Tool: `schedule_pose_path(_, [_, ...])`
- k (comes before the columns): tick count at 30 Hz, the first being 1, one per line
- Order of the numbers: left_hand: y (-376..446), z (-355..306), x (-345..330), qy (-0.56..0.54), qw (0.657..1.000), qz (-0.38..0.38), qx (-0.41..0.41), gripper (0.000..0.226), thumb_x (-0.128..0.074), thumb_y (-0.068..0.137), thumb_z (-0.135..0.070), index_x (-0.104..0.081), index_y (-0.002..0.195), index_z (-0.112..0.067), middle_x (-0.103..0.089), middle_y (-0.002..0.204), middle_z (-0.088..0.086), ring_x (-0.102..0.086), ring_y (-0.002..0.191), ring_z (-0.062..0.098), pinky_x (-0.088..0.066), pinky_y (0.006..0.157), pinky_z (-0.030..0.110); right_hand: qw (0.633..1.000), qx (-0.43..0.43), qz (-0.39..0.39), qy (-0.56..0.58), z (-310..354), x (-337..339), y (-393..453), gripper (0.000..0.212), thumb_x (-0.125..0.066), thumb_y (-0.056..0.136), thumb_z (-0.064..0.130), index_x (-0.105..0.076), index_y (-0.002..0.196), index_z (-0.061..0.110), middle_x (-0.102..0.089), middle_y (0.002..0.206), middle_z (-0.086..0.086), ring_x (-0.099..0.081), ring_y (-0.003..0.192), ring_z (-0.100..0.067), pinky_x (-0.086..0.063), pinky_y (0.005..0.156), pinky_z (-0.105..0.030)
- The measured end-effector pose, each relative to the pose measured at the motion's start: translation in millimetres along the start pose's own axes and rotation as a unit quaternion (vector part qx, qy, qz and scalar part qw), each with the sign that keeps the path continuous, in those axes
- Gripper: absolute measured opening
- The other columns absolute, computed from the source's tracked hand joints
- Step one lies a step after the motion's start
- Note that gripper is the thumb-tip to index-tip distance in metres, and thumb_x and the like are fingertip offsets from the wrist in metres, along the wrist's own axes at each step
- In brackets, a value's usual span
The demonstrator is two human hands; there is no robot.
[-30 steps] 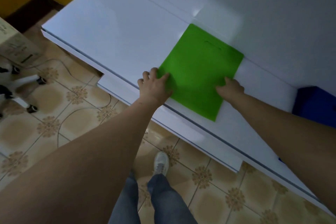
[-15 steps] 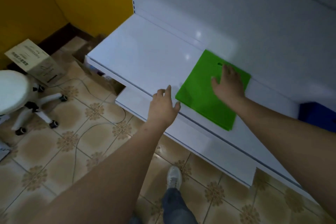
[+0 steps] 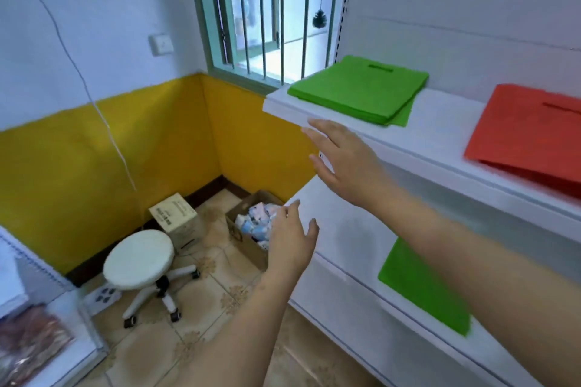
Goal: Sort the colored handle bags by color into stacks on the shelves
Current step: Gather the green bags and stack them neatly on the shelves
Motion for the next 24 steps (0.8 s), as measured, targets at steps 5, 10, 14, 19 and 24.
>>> schedule_pose_path(5, [51.1, -44.6, 58.2, 0.004, 0.996, -0.075, -0.055, 0.053, -0.048, 0.099, -0.039, -0.037, 0.146, -0.019, -0.043, 0.136, 0.004, -0.041, 0.122, 0.021, -0.043, 0.099, 0.037, 0.990, -0.116, -0.080, -0.033, -59.9, 53.0, 49.9, 0.052, -0.042, 0.096, 0.032, -0.046, 0.141, 0.007, -0.045, 0.146, -0.013, -0.042, 0.133, -0.033, -0.036, 0.109, -0.044])
schedule_pose_path(10, [116.4, -88.8, 78.1, 0.022, 0.989, -0.112, -0.099, 0.049, -0.050, 0.097, -0.037, -0.045, 0.141, -0.017, -0.048, 0.132, 0.007, -0.043, 0.121, 0.026, -0.042, 0.097, 0.041, 0.942, -0.334, -0.025, -0.033, -171.2, 44.2, 50.4, 0.061, -0.050, 0.095, 0.029, -0.031, 0.148, 0.003, -0.030, 0.154, -0.018, -0.028, 0.140, -0.033, -0.026, 0.115, -0.041])
schedule_pose_path(14, [182.6, -121.8, 83.5, 0.041, 0.985, -0.115, -0.121, 0.047, -0.052, 0.096, -0.038, -0.051, 0.137, -0.016, -0.048, 0.135, 0.011, -0.043, 0.124, 0.028, -0.043, 0.099, 0.044, 0.895, -0.439, 0.064, -0.038, -247.2, 26.1, 47.9, 0.069, -0.049, 0.094, 0.036, -0.022, 0.150, 0.006, -0.027, 0.154, -0.017, -0.030, 0.138, -0.036, -0.033, 0.107, -0.045])
schedule_pose_path(19, [259.4, -142.1, 65.1, 0.093, 0.988, -0.079, -0.094, 0.061, -0.050, 0.094, -0.051, -0.043, 0.144, -0.018, -0.042, 0.146, 0.009, -0.036, 0.135, 0.028, -0.040, 0.105, 0.048, 0.854, -0.502, 0.132, -0.030, -321.7, 10.8, 61.4, 0.081, -0.053, 0.091, 0.048, -0.016, 0.152, 0.009, -0.029, 0.152, -0.013, -0.034, 0.134, -0.037, -0.038, 0.100, -0.042])
schedule_pose_path(24, [306.7, -130.4, 45.8, 0.190, 0.979, -0.044, -0.065, 0.072, -0.044, 0.088, -0.066, -0.040, 0.146, -0.024, -0.039, 0.152, 0.004, -0.035, 0.139, 0.025, -0.031, 0.110, 0.048, 0.835, -0.515, 0.194, -0.014, -364.3, -22.8, 63.3, 0.093, -0.060, 0.085, 0.058, -0.018, 0.151, 0.008, -0.034, 0.150, -0.015, -0.037, 0.134, -0.036, -0.038, 0.104, -0.041])
Point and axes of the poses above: each hand's wrist, its own y-axis towards the middle knuckle, its own x-axis out of the back of the hand, z = x × y, the point moved 7 cm from there along y, towards the middle knuckle
